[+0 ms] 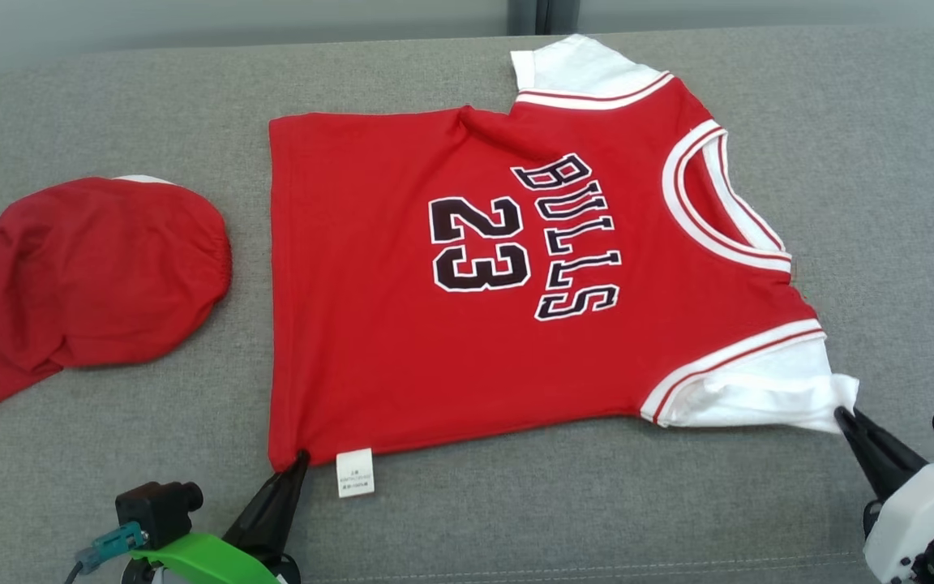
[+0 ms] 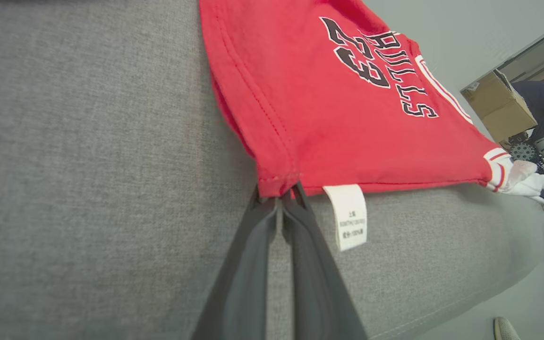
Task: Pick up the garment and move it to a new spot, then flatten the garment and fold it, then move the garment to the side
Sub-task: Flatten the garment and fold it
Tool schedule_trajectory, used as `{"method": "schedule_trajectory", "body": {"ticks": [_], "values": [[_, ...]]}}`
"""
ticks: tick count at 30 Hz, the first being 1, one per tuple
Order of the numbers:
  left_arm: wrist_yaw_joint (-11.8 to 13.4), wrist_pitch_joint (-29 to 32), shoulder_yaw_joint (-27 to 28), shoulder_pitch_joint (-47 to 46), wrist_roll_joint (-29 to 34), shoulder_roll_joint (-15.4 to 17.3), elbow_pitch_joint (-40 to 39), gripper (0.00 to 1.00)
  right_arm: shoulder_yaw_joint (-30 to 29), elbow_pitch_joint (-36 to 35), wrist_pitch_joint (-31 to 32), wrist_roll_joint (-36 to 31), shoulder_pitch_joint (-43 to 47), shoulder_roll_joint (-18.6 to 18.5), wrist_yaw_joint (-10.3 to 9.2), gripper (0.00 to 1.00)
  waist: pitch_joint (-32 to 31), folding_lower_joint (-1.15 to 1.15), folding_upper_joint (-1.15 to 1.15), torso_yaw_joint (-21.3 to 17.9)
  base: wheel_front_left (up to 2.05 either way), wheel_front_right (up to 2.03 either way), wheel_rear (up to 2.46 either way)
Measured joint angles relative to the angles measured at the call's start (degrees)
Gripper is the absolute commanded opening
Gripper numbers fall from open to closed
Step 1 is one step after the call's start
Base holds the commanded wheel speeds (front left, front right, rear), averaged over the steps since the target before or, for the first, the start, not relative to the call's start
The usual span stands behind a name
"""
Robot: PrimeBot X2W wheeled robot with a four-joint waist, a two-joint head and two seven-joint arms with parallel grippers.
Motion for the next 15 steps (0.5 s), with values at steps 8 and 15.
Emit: {"method": "schedule_trajectory", "body": {"ticks": [8,15], "values": [[-0.21,-0.19,0.40,0.80,0.57,-1.38,1.67,0.00,1.43,2.22,-0.18,-0.24,4.49,0.47,-0.25,0.00,-0.16,0.00,0.00,0.09,0.00,0.00,0.00],[-0.22,-0.49,0.37,3.14,1.19,-1.44,2.88,0.00,3.60,3.26,-0.07,-0.71,7.36,1.29,-0.24,0.00,-0.08,0.00,0.00,-0.10,0.00,0.00,0.00]]}}
